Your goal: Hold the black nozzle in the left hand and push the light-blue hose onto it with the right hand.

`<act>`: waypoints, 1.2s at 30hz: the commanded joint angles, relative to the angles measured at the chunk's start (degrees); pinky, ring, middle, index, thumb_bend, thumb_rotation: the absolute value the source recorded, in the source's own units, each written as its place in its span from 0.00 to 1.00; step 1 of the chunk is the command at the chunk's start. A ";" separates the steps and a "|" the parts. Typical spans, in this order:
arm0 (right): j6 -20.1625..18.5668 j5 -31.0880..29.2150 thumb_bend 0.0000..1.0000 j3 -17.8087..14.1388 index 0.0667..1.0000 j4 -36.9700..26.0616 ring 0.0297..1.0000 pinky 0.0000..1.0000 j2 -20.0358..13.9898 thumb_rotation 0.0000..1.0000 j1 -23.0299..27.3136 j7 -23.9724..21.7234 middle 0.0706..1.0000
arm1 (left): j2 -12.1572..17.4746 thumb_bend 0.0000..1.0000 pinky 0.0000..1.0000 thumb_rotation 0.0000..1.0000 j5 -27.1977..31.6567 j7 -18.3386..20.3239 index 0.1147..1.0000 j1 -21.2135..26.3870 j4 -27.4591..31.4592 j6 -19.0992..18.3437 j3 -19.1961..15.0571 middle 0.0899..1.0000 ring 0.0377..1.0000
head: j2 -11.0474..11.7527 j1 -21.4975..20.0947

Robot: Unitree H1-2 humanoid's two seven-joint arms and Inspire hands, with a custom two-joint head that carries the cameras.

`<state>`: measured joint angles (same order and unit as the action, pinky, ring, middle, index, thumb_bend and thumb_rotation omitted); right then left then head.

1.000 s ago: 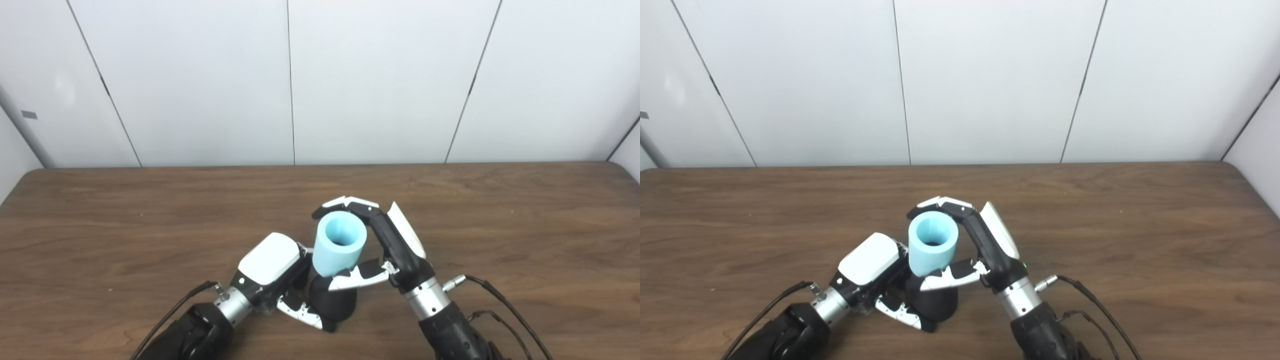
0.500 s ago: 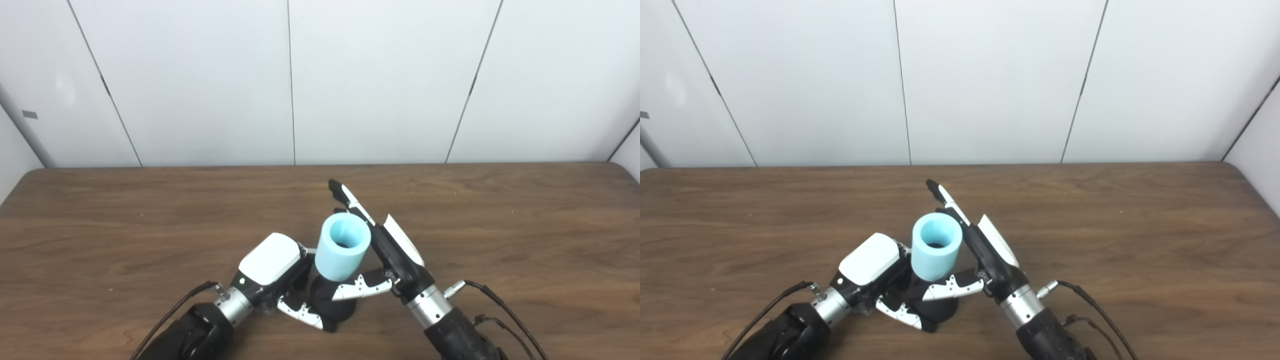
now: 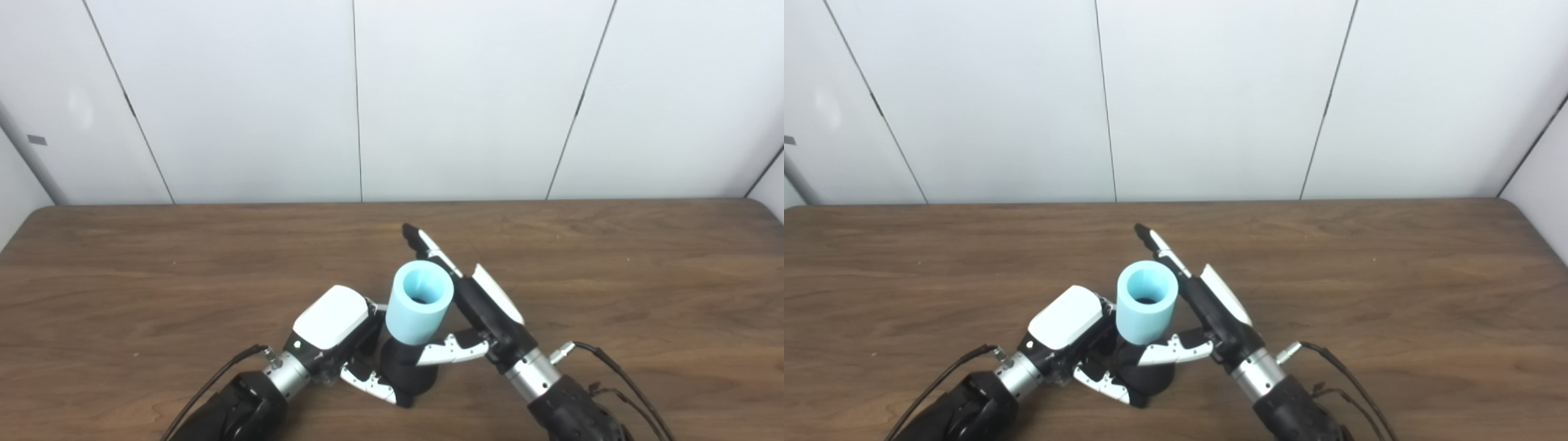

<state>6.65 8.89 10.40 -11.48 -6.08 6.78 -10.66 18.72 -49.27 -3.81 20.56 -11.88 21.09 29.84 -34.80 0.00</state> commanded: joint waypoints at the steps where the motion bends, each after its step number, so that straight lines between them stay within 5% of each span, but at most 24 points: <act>1: 3.54 -0.70 1.00 -1.46 1.00 -2.37 1.00 1.00 0.04 0.60 0.44 1.88 1.00 | 0.05 0.50 0.18 0.00 -1.51 1.37 0.45 -0.52 -0.98 0.33 1.24 0.39 0.35 | -0.12 -0.35; 13: 14.53 7.00 1.00 -9.31 1.00 -3.37 1.00 0.99 -2.34 0.81 -0.77 9.28 1.00 | 0.13 0.50 0.17 0.00 -1.40 1.03 0.45 -0.38 -1.64 0.86 1.30 0.39 0.35 | -0.14 -0.45; 18: 18.44 13.43 0.93 -8.68 1.00 -7.65 1.00 1.00 -4.00 0.82 -3.12 9.71 1.00 | 0.22 0.50 0.16 0.00 -1.60 0.82 0.44 -0.40 -1.54 0.91 1.32 0.39 0.35 | -0.09 -0.35; 29: 18.86 24.68 0.89 -6.94 0.93 -16.49 1.00 1.00 -6.30 0.84 -4.47 7.48 0.98 | 0.36 0.50 0.18 0.00 -1.83 0.93 0.45 -0.27 -1.69 0.85 1.40 0.39 0.34 | -0.19 -0.47; 36: 18.51 26.05 0.88 -4.84 0.87 -18.60 1.00 1.00 -6.28 0.78 -4.29 5.93 0.95 | 0.30 0.50 0.19 0.00 -1.02 1.32 0.46 -0.24 -1.78 1.10 1.30 0.40 0.34 | -0.17 -0.39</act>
<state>23.91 34.75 5.58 -27.88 -12.12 1.04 -4.83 18.72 -49.24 -4.46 20.72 -12.76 21.64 29.88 -34.89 -0.35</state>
